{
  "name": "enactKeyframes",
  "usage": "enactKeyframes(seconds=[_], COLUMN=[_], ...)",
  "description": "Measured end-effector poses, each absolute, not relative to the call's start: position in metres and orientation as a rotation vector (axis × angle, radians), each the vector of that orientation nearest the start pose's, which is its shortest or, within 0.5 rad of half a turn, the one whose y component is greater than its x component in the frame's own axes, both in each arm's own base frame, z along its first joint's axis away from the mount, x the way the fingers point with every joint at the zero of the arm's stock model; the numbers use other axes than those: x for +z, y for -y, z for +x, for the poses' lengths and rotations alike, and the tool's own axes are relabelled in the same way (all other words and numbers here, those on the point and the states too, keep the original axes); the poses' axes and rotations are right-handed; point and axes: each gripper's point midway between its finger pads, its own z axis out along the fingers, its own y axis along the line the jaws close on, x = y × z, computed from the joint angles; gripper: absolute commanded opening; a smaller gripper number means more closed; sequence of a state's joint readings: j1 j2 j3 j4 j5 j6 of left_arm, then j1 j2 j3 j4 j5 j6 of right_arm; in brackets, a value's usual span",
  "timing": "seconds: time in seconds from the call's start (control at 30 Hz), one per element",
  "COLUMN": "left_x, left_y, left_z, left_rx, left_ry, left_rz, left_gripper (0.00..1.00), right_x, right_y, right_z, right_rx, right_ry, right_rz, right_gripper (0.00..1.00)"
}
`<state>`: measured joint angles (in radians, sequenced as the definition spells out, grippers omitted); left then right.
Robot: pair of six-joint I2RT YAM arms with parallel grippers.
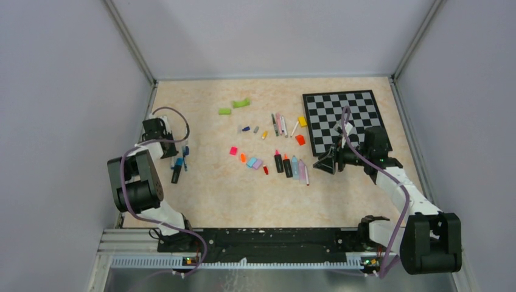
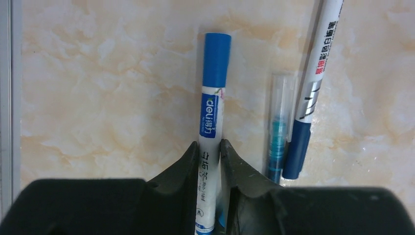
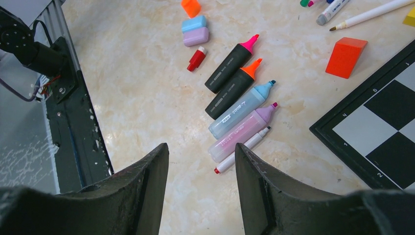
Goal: Open the pen caps
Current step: Pick up the pen from the center of the board.
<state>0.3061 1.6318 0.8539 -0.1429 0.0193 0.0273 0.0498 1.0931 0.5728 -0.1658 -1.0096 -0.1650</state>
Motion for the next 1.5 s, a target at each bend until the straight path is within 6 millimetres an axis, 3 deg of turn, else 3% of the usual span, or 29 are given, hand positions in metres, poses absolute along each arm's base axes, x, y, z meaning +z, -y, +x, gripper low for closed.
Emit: enactKeyframes(seconds=[0.57, 0.7, 1.0, 1.13, 1.27, 1.37, 1.5], left_x=[0.025, 0.029, 0.081, 0.107, 0.126, 0.138, 0.16], left_y=[-0.094, -0.087, -0.066, -0.04, 0.002, 0.039, 0.107], left_z=[0.358, 0.351, 0.347, 0.344, 0.334, 0.325, 0.305], left_rx=[-0.022, -0.063, -0.183, -0.342, -0.568, -0.71, -0.914], left_ry=[-2.491, -2.505, -2.372, -2.284, -2.186, -2.127, -2.026], left_rz=[-0.445, -0.47, -0.441, -0.383, -0.277, -0.186, -0.014], left_gripper=[0.14, 0.12, 0.08, 0.02, 0.01, 0.0, 0.0], right_x=[0.137, 0.137, 0.137, 0.139, 0.142, 0.146, 0.153], right_y=[-0.157, -0.157, -0.158, -0.16, -0.163, -0.167, -0.171], right_z=[0.241, 0.241, 0.24, 0.237, 0.231, 0.224, 0.215], right_rx=[1.05, 1.051, 1.06, 1.078, 1.117, 1.161, 1.208], right_ry=[-1.934, -1.933, -1.922, -1.905, -1.873, -1.834, -1.779], right_rz=[-0.736, -0.736, -0.753, -0.773, -0.809, -0.848, -0.892], right_gripper=[0.51, 0.51, 0.5, 0.5, 0.5, 0.5, 0.5])
